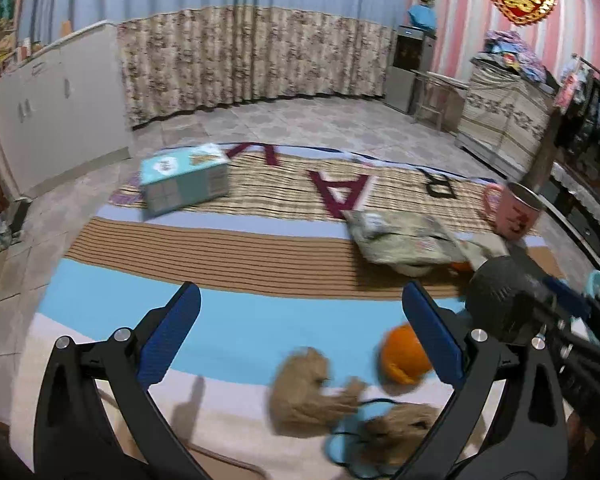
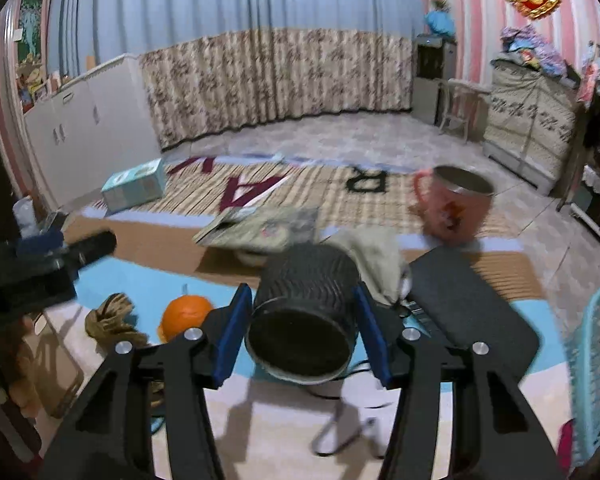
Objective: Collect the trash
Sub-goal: 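Reach the right tool to the black cylindrical cup and close on it, then grasp the orange fruit with the left tool while the right tool lifts the black cup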
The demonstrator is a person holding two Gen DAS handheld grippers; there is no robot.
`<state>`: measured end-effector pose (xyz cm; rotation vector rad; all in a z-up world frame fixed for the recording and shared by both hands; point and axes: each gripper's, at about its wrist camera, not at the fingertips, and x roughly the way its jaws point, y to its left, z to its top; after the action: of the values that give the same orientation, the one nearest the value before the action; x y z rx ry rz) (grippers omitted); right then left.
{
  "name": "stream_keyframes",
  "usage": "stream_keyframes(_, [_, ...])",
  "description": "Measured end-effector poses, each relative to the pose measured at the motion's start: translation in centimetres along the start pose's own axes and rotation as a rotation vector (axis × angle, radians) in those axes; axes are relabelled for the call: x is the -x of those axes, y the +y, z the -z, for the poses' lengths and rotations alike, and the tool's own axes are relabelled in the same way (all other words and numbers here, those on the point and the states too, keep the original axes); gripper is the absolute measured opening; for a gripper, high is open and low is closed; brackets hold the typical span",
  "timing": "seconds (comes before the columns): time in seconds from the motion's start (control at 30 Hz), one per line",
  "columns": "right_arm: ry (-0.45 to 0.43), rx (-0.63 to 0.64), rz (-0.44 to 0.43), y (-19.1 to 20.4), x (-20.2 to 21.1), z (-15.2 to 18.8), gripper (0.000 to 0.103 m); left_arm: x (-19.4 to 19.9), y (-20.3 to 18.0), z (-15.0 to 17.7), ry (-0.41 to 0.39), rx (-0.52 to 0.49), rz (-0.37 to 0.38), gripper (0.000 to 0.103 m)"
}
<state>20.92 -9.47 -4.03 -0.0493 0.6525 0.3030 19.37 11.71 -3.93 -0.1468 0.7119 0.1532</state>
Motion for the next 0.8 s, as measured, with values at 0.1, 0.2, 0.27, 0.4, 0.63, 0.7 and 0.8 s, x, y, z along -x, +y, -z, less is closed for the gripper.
stream_keyframes(0.1, [-0.019, -0.021, 0.015, -1.8, 1.0, -0.2, 0.045, -0.2, -2.4, 0.7, 0.015, -0.045, 0.042, 0.097])
stream_keyframes(0.2, [-0.013, -0.021, 0.040, -3.2, 1.5, -0.3, 0.016, -0.4, -4.7, 1.5, 0.025, -0.107, 0.055, 0.097])
stream_keyframes(0.27, [0.011, -0.017, 0.060, -4.2, 1.1, 0.0, 0.016, -0.7, -5.9, 2.0, 0.039, -0.144, 0.058, 0.095])
stream_keyframes(0.4, [0.022, -0.061, 0.062, -6.2, 1.1, 0.7, 0.017, -1.6, -7.2, 2.7, 0.080, -0.181, 0.069, 0.085])
stream_keyframes(0.63, [-0.038, -0.102, 0.108, -7.8, 2.8, 0.4, 0.068, -3.1, -8.0, 3.5, 0.154, -0.205, 0.094, 0.054])
stream_keyframes(0.7, [-0.032, -0.101, 0.109, -8.1, 3.2, 0.5, 0.071, -3.3, -8.1, 3.6, 0.156, -0.210, 0.082, 0.052])
stream_keyframes(0.8, [-0.027, -0.104, 0.106, -8.2, 3.2, 1.0, 0.080, -3.3, -8.1, 3.6, 0.156, -0.215, 0.078, 0.046])
